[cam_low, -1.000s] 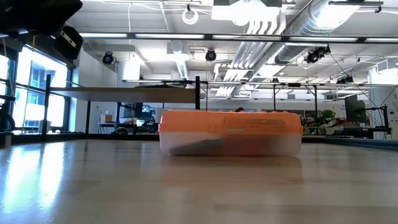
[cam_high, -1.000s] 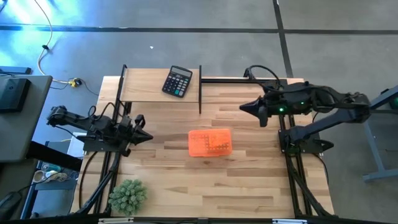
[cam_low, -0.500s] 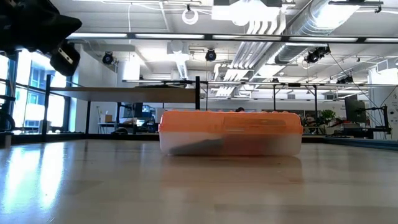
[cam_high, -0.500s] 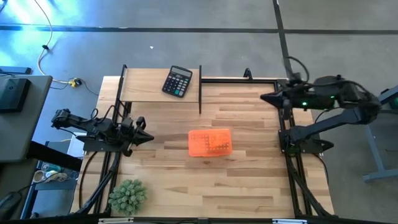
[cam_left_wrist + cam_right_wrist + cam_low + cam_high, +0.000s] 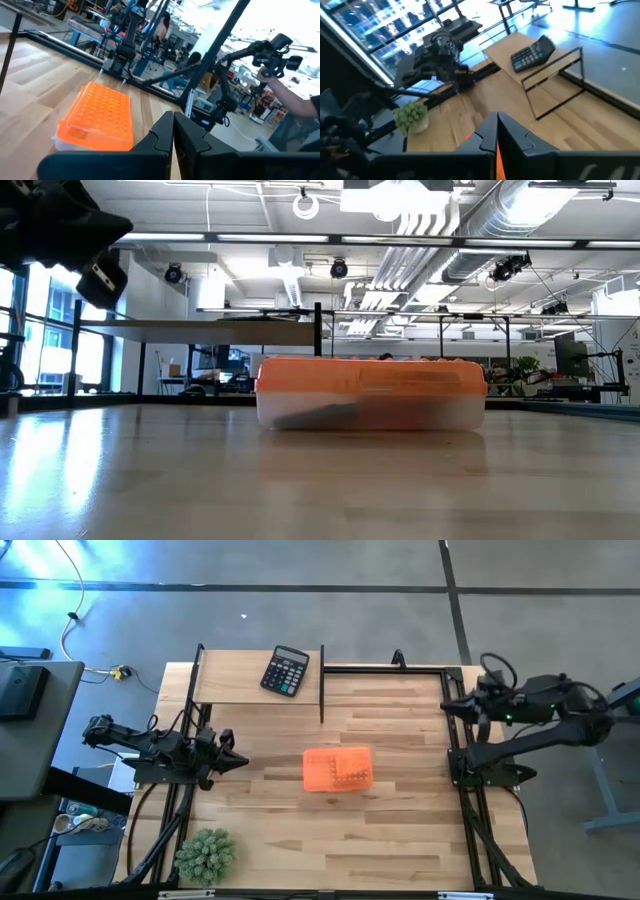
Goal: Pack school essentials
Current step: Return to Home Position
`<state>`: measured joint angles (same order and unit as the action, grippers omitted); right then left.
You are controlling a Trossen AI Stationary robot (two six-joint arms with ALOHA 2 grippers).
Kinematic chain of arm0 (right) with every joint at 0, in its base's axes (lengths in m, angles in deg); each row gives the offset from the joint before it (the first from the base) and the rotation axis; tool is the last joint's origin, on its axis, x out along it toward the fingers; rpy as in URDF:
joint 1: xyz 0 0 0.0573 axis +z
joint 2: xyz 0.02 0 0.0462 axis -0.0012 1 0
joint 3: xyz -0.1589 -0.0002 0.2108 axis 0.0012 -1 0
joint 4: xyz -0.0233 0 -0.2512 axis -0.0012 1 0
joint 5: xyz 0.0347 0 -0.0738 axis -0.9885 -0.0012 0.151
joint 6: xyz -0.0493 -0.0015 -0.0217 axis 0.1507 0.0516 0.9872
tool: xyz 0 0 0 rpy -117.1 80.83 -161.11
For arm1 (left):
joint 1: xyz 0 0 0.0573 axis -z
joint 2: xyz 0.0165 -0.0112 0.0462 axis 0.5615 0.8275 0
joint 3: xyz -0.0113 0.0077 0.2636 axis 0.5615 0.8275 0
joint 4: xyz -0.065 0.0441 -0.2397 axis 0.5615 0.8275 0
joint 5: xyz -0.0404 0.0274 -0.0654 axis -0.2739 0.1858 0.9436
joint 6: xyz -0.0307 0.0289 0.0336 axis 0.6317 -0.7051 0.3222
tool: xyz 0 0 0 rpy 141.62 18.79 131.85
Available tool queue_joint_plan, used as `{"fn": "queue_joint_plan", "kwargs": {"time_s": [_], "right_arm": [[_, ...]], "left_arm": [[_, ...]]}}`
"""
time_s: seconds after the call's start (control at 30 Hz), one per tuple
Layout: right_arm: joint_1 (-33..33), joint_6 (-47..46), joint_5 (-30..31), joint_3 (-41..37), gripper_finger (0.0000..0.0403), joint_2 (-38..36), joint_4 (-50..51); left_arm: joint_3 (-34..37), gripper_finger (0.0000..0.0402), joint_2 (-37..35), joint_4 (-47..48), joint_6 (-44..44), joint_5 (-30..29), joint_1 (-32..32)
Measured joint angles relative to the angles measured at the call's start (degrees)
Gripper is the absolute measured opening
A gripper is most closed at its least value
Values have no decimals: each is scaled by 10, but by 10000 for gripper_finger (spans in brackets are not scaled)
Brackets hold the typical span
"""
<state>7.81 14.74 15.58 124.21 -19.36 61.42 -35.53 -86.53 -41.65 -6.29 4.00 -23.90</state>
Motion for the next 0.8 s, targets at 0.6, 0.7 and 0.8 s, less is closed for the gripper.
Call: {"fn": "queue_joint_plan", "kwargs": {"time_s": [0.6, 0.7, 0.8], "right_arm": [[0, 95, -185, -343, 0, -192, -271], [0, 99, -211, -389, 0, -214, -301], [0, 101, -221, -432, 0, -236, -320]], "left_arm": [[0, 3, 0, 1, 4, 0, 0], [0, 3, 0, 1, 4, 0, 0], [0, 3, 0, 1, 4, 0, 0]]}}
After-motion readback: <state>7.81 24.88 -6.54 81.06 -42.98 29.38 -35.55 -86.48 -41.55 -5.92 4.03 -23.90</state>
